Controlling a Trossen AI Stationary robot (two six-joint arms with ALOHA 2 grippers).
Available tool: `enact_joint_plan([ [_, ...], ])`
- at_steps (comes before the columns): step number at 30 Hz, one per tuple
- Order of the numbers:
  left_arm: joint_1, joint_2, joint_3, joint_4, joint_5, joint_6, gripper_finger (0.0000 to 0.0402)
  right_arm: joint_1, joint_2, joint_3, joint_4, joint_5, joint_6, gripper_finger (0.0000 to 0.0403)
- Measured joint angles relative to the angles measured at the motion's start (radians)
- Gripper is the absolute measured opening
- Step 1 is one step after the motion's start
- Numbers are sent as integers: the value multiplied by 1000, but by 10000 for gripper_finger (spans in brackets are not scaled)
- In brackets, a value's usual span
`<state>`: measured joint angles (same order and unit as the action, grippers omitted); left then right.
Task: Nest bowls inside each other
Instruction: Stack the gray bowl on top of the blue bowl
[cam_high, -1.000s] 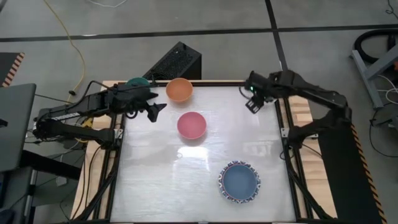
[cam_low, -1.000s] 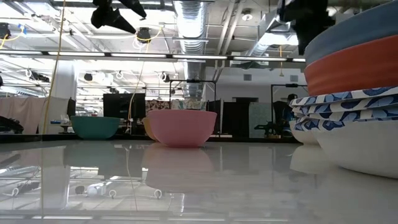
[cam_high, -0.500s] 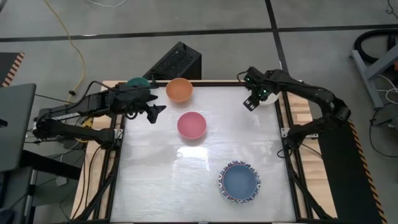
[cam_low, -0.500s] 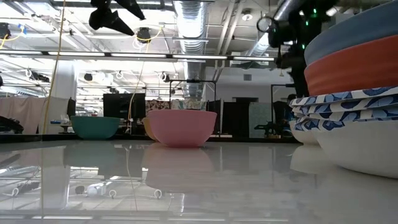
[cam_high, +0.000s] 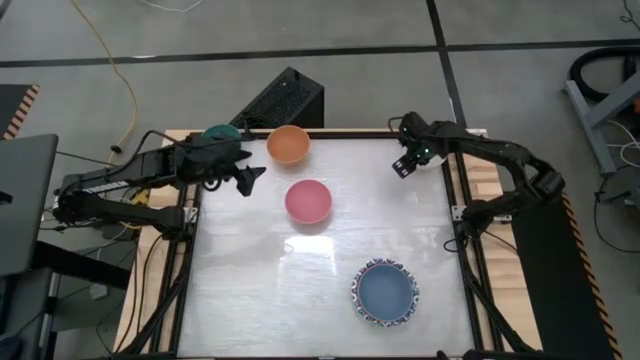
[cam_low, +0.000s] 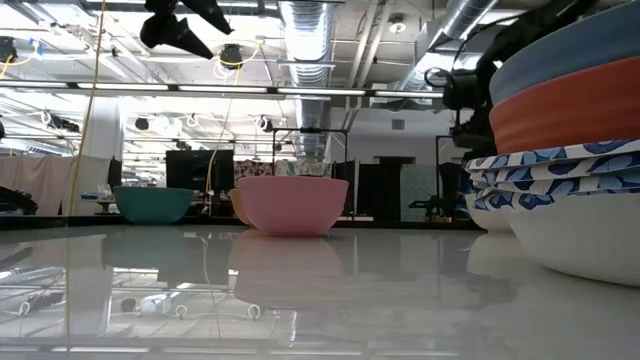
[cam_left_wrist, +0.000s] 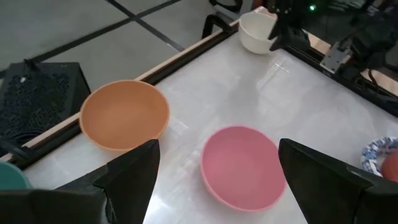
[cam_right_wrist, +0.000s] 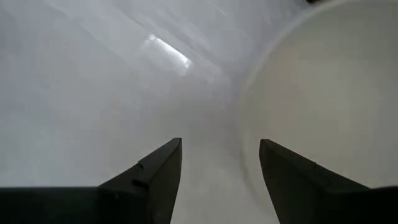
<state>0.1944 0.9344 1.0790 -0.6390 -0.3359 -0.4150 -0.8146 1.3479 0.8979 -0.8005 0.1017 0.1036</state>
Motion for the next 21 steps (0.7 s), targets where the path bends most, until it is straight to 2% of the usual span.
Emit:
enact_joint_plan([
  [5,0,0,0,1,-21,-17,318,-20,18,-27,34,1,-23,215],
  [8,0,0,0,0,-21,-23,318,-19,50,-33,32,2,-49,181],
  [14,0,0,0,0,-28,-42,318,4,112,-28,20,26,-46,24],
  [21,0,0,0,-1,-30,-52,318,68,80,15,-14,22,-40,9],
])
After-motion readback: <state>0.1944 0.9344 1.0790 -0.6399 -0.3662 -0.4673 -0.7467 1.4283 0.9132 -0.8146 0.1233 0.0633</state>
